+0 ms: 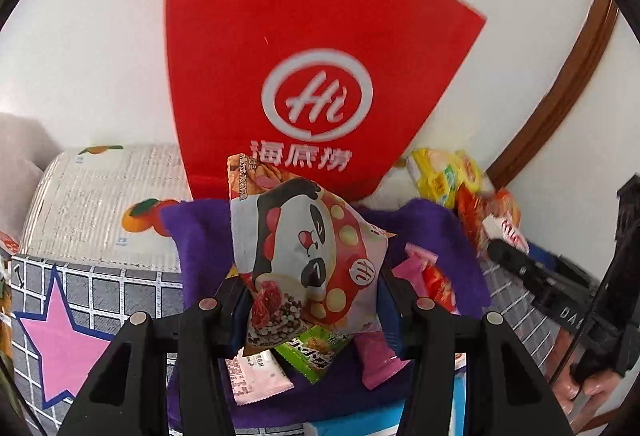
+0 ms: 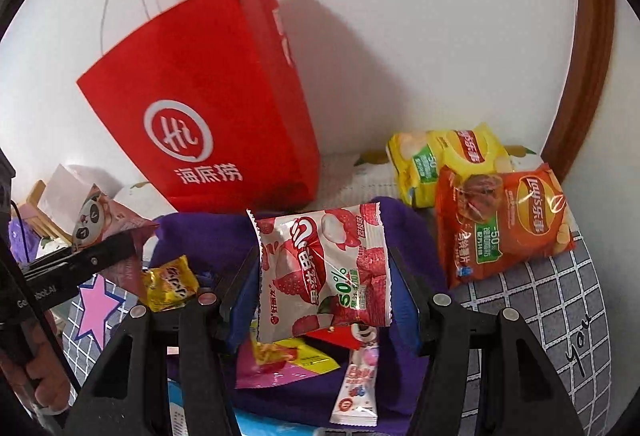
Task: Organize snacks
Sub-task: 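Carry the panda packet and lychee packet over the purple towel with both tools, then open the left tool to drop the panda packet while the right drops the lychee packet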
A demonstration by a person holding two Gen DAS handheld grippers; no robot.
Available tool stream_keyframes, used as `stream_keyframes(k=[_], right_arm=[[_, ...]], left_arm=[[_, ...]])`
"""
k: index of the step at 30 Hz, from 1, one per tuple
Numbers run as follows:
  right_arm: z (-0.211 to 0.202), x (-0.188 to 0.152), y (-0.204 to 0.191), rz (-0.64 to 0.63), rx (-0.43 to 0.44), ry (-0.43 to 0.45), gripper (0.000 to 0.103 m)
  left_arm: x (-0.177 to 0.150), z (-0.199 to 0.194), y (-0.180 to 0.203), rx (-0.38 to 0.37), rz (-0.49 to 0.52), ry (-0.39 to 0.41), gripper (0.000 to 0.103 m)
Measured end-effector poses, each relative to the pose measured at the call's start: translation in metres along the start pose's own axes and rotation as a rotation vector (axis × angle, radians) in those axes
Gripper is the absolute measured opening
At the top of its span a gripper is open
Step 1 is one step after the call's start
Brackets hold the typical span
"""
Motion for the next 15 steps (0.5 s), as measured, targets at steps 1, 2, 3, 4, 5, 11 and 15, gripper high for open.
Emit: stream_keyframes(k=[1, 2, 3, 4, 5, 11, 15], right_arm=[[0.004, 0.0, 0.002, 0.006, 0.004, -0.013, 0.058], [0.008, 0.0, 0.003, 0.01, 0.009, -0.022, 0.059], [0.012, 0.0, 0.004, 0.013, 0.012, -0.03, 0.059], [0.017, -0.001, 0.004, 0.014, 0.014, -0.043, 0.059], [0.022, -0.001, 0.004, 0.015, 0.014, -0.056, 0.058], [0.044, -0.006, -0.005, 0.005, 0.016, -0.121, 0.059], [0.049, -0.01, -0.016, -0.017, 0.018, -0.148, 0.059]], left_arm=[[-0.001, 0.003, 0.0, 0.003, 0.002, -0.002, 0.05], [-0.001, 0.005, -0.001, 0.006, 0.001, -0.007, 0.05], [-0.001, 0.007, -0.003, 0.007, 0.0, -0.014, 0.05], [-0.001, 0.008, -0.004, 0.003, -0.004, -0.017, 0.05], [-0.001, 0.01, -0.007, 0.001, -0.012, -0.021, 0.05], [-0.001, 0.013, -0.015, 0.004, -0.024, -0.032, 0.05], [-0.001, 0.014, -0.018, -0.001, -0.031, -0.037, 0.05]])
Point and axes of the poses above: each gripper's, at about its wrist camera, not at the fingertips, and z roughly the way its jaws point, y to its right, x to its top, the point moved 9 cm from there along z, roughly the way its jaws point, and after that the axes turned 15 degrees about -y, right-handed, at the moved point
